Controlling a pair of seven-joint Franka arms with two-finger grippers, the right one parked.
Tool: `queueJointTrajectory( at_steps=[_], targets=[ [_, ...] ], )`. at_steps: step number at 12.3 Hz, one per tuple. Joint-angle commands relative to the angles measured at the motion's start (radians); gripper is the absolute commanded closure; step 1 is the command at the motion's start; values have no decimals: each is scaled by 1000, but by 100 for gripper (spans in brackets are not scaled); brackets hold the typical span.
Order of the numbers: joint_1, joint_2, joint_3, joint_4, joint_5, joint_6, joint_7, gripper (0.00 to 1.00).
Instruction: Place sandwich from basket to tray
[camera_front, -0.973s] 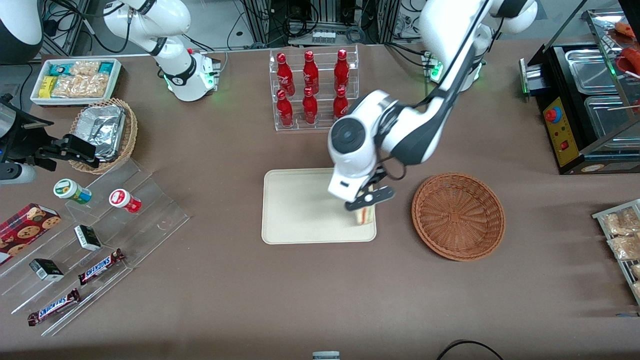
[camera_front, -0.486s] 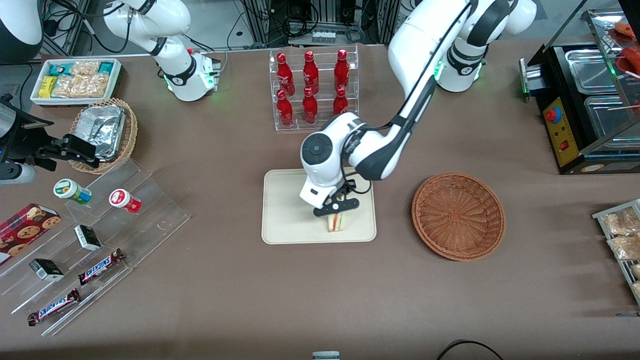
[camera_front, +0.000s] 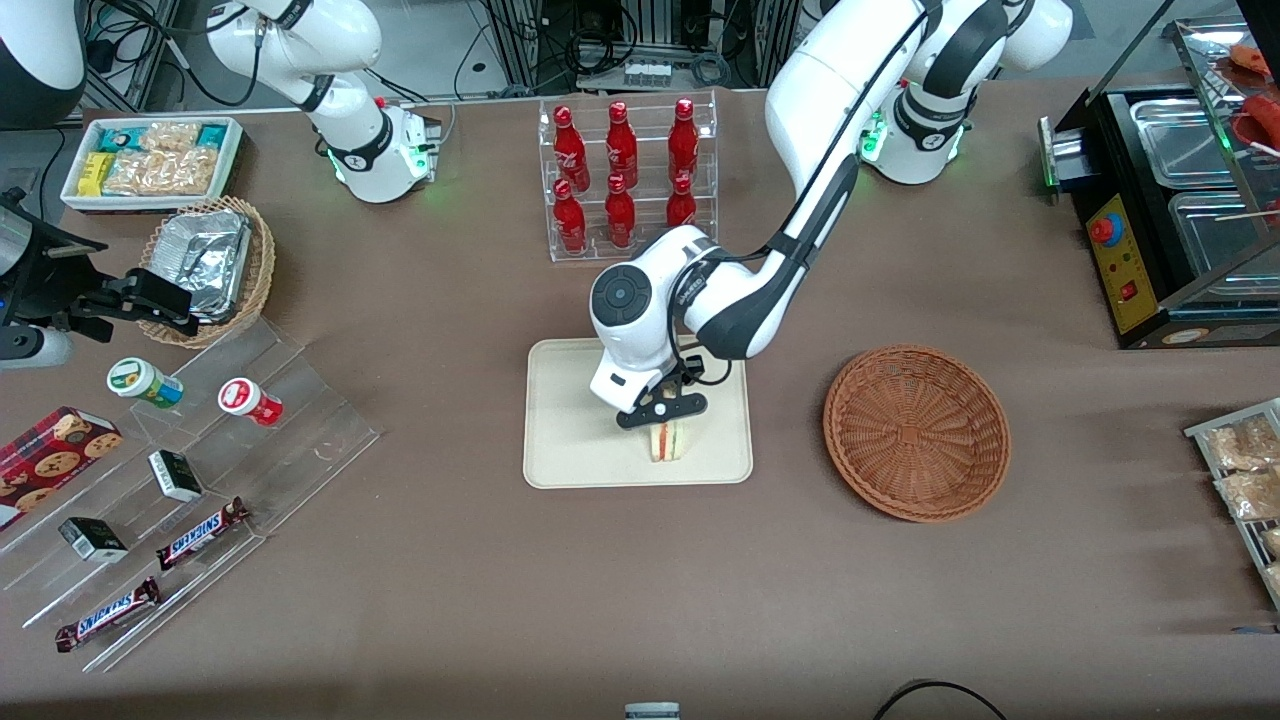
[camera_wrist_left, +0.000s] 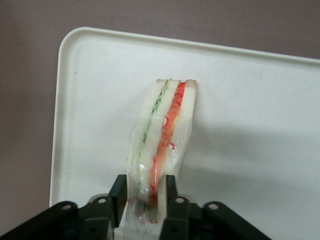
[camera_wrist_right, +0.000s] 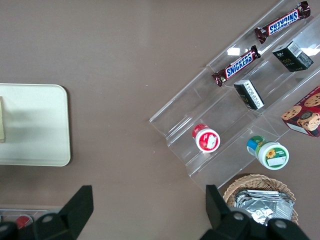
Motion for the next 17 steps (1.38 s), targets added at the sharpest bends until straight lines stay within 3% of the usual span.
queueJointTrajectory(
  at_steps=[1,4,6,12,17],
  targets=[
    [-3,-70,33,20,12,-78,-26,0],
    [15,-203,135,11,5,-249,-38,0],
    [88,-300,145,4,6,-354,-17,0],
    [351,-511,145,-3,2,-629,377,0],
    [565,-707,145,-126,-70,-664,733,0]
  ],
)
